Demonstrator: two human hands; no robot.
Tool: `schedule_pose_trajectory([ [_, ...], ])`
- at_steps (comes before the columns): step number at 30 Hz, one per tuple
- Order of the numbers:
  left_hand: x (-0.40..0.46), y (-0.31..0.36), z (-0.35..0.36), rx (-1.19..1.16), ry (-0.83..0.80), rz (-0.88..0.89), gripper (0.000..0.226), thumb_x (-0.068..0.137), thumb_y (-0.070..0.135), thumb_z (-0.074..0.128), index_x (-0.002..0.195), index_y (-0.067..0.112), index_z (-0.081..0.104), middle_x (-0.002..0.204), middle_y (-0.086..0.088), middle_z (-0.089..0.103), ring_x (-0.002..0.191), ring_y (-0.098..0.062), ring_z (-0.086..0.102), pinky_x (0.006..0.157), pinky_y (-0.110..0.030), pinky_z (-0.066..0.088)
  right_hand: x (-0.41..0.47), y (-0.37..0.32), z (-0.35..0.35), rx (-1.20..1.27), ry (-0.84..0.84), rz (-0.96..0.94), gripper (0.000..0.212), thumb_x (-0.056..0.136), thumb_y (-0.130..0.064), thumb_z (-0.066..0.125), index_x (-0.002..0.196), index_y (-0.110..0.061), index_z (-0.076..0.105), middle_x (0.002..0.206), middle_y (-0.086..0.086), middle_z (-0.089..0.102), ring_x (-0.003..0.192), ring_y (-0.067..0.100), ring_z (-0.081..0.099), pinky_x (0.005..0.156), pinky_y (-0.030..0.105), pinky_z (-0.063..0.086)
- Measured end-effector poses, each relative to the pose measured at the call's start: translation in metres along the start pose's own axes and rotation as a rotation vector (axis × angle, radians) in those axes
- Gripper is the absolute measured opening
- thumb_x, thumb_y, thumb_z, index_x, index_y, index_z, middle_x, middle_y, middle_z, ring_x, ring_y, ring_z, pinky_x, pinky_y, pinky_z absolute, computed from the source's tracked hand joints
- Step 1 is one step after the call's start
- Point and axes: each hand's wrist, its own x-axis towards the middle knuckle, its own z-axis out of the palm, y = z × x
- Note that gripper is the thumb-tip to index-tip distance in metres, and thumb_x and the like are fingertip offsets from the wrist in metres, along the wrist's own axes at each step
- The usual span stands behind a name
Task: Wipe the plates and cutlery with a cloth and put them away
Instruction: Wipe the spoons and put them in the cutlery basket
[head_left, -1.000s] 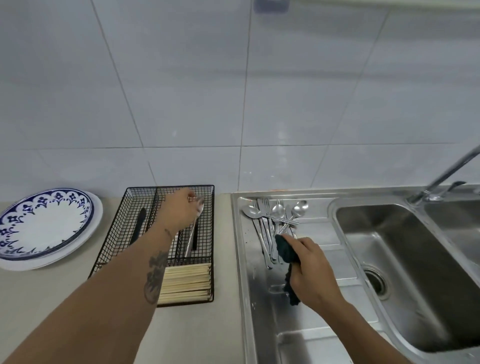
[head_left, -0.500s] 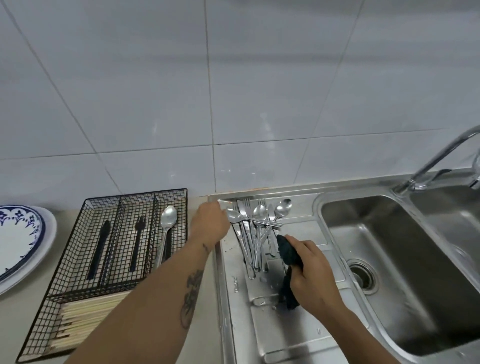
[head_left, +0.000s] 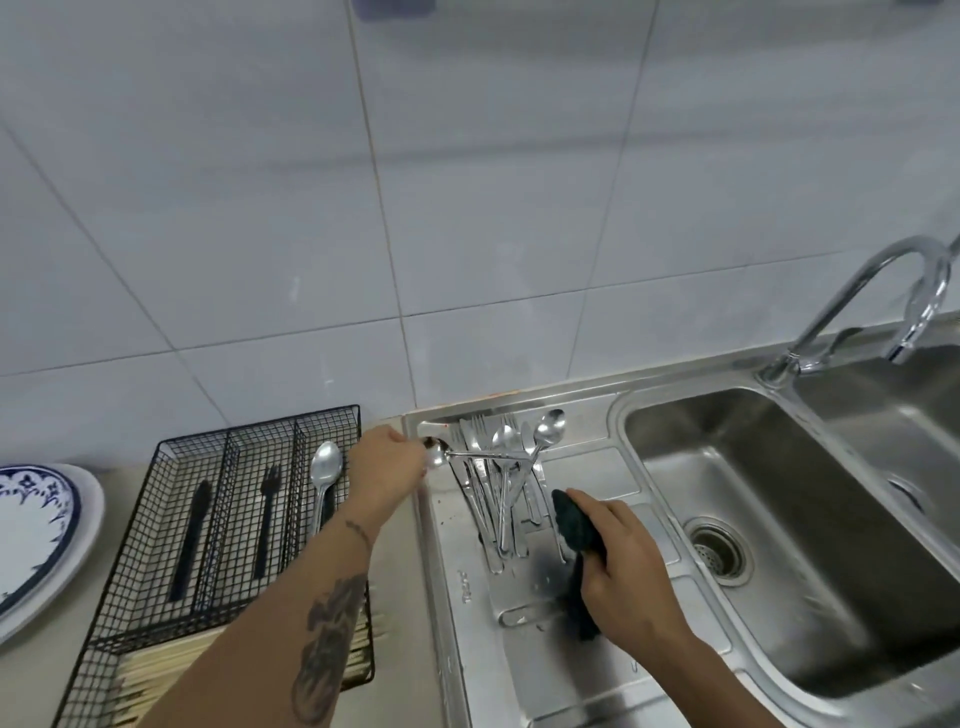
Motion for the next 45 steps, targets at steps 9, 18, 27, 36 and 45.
schedule_pose_trajectory([
  [9, -0.117, 0.004, -0.021, -0.289, -0.057, 0.057, 0.015, 0.085, -0.001, 0.063, 0.094, 0.011, 0.062, 0.091, -0.014, 0.069, 0.077, -0.028, 0.073, 0.067, -0.039, 0.062, -0.011, -0.079, 0.001, -0.283, 0.110, -0.322, 0.084, 0.062, -0.001, 0.075, 0.138, -0.024, 0.050, 0.131, -0.001, 0.053, 0.118, 0.020, 0.050, 0.103, 0.040, 0.040],
  [18, -0.187, -0.003, -0.063, -0.632, -0.233, -0.039, 0.024, 0.079, -0.016, 0.065, 0.098, -0.002, 0.069, 0.083, -0.019, 0.075, 0.062, -0.022, 0.064, 0.060, -0.028, 0.057, -0.066, -0.076, -0.029, -0.577, 0.141, -0.346, 0.081, 0.055, -0.012, 0.073, 0.131, -0.028, 0.052, 0.122, -0.006, 0.056, 0.122, 0.020, 0.051, 0.113, 0.062, 0.019],
  [27, -0.219, -0.017, -0.068, -0.233, -0.402, 0.370, 0.012, 0.094, 0.016, 0.068, 0.097, 0.023, 0.077, 0.096, -0.004, 0.075, 0.093, -0.019, 0.073, 0.085, -0.032, 0.058, -0.084, -0.085, -0.056, -0.376, 0.190, -0.454, 0.052, 0.070, -0.004, 0.070, 0.114, -0.030, 0.061, 0.100, -0.009, 0.057, 0.094, 0.016, 0.049, 0.090, 0.028, 0.039],
  [36, -0.240, -0.013, -0.078, -0.826, -0.370, -0.036, 0.016, 0.099, 0.018, 0.058, 0.103, 0.004, 0.065, 0.072, -0.005, 0.075, 0.068, -0.018, 0.068, 0.064, -0.027, 0.054, -0.117, -0.076, -0.060, -0.438, 0.220, -0.321, 0.080, 0.065, 0.000, 0.060, 0.140, -0.026, 0.046, 0.128, -0.008, 0.054, 0.121, 0.015, 0.050, 0.117, 0.044, 0.016],
  [45, -0.247, -0.014, -0.079, -1.048, -0.358, -0.158, 0.022, 0.100, 0.024, 0.057, 0.103, 0.003, 0.064, 0.072, -0.009, 0.070, 0.072, -0.019, 0.063, 0.069, -0.030, 0.051, -0.129, -0.083, -0.056, -0.505, 0.204, -0.361, 0.083, 0.062, -0.006, 0.068, 0.137, -0.027, 0.043, 0.114, -0.004, 0.054, 0.101, 0.020, 0.051, 0.097, 0.037, 0.040],
])
